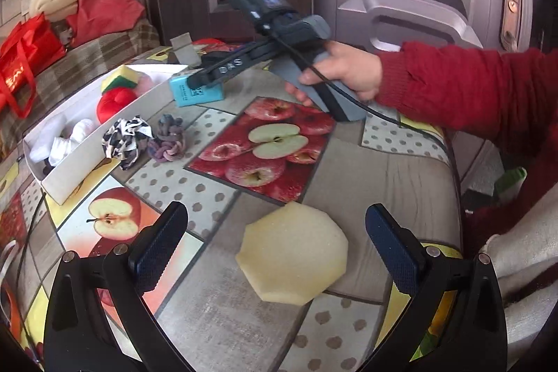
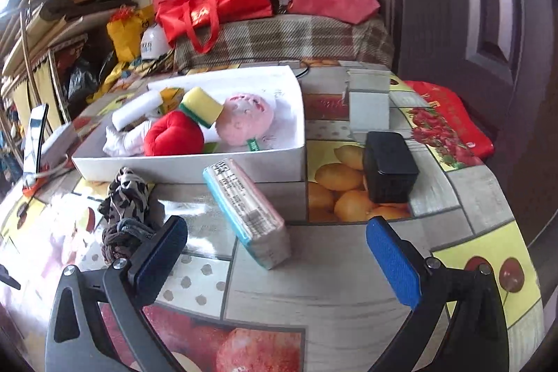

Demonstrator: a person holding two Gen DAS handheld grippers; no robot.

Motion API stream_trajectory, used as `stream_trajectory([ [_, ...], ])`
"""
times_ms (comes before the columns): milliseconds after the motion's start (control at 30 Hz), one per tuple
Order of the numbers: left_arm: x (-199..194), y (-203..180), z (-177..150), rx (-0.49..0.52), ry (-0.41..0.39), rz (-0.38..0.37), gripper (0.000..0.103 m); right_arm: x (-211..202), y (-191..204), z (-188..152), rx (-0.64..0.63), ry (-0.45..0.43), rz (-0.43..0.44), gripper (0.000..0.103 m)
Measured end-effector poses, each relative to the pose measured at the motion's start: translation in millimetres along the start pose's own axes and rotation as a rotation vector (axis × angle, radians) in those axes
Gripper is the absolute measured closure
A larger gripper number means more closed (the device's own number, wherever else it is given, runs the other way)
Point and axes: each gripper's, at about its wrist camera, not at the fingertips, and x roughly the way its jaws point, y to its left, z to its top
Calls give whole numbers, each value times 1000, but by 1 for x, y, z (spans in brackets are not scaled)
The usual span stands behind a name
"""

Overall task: Organize soft objects
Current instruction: 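Grasp the round foam pad with the left tool while the right grasps the pink pack, then carry the foam pad into the box with the left tool while the right places the pack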

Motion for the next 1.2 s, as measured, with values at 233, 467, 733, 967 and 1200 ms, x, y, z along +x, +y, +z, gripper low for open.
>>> stream_trajectory([
  [233,34,1,-6,4,186,5,11,41,18,15,-86,109,-35,50],
  [467,22,22,-7,-107,118,15,44,4,10,5,-44,0,-43,76],
  [733,-25,85,0,-295,-226,583,44,-73,5,-26,46,-229,-51,76],
  [967,0,148,18,-440,-271,727,43,-49,14,-9,43,-215,-50,76],
  [1200,23,178,34,-453,-218,726,43,-16,25,17,55,-236,-34,76],
])
